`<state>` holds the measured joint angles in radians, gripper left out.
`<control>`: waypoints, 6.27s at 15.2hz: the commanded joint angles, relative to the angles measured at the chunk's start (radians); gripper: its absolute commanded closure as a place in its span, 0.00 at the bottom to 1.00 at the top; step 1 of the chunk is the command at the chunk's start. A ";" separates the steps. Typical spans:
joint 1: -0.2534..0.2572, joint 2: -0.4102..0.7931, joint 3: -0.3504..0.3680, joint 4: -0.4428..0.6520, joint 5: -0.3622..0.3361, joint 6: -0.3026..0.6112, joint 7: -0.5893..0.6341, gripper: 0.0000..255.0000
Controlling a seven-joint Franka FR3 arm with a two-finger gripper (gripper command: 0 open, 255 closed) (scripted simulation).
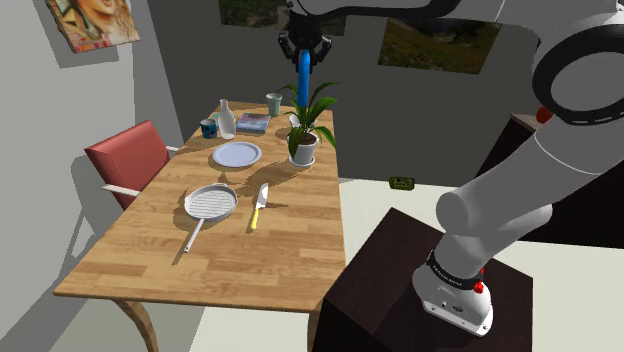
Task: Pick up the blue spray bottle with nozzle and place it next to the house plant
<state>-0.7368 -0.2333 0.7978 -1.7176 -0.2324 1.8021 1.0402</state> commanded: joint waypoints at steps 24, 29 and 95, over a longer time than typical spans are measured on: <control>-0.039 0.600 -0.091 0.512 -0.351 0.006 -0.188 1.00; -0.070 0.574 -0.090 0.409 -0.340 0.083 -0.166 1.00; -0.006 0.824 -0.304 -0.079 -0.756 0.713 0.304 1.00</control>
<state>-0.7492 0.5780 0.5009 -1.8022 -0.9770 2.5107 1.3337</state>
